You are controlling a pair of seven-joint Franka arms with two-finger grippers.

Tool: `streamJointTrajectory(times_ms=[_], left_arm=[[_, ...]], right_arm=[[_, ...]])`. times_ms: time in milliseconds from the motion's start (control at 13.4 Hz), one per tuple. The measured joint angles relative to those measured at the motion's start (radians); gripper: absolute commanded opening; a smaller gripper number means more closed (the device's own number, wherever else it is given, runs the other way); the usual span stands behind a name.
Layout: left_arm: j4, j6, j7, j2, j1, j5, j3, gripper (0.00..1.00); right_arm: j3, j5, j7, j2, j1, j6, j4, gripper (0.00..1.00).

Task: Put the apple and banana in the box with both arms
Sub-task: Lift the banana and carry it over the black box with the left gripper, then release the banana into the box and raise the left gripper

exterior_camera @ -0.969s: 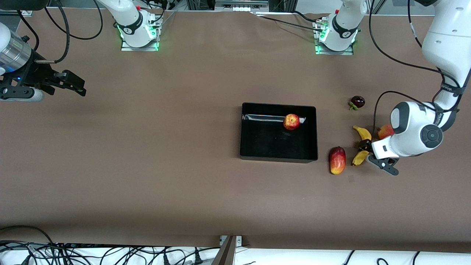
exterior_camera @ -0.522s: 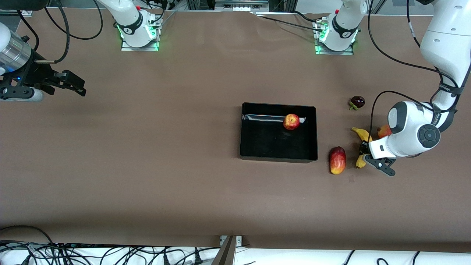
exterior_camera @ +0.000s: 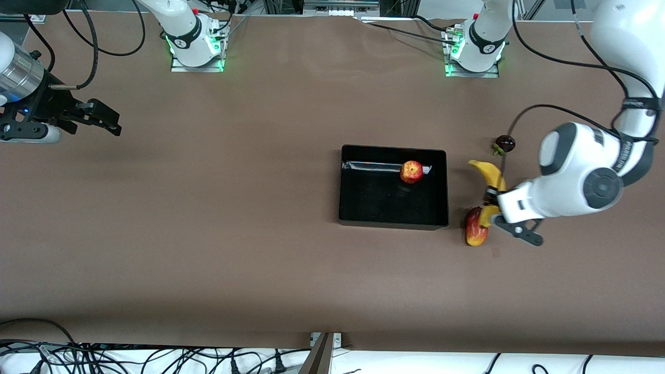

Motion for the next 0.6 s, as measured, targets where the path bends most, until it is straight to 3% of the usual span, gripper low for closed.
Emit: streamJointTrajectory(times_ms=[298,596], left_arm=[[0.025,0.025,-0.391,0.046,-0.231,-0.002,-0.001,0.00],[0.022,0.209,-0.523,0.173,-0.359,0.006,0.018,0.00]], right_arm=[[0.000,0.000,0.000,0.000,0.000,-0.001,0.000,1.00],[0.000,0.000,0.000,0.001,0.000,-0.001,0.001,1.00]])
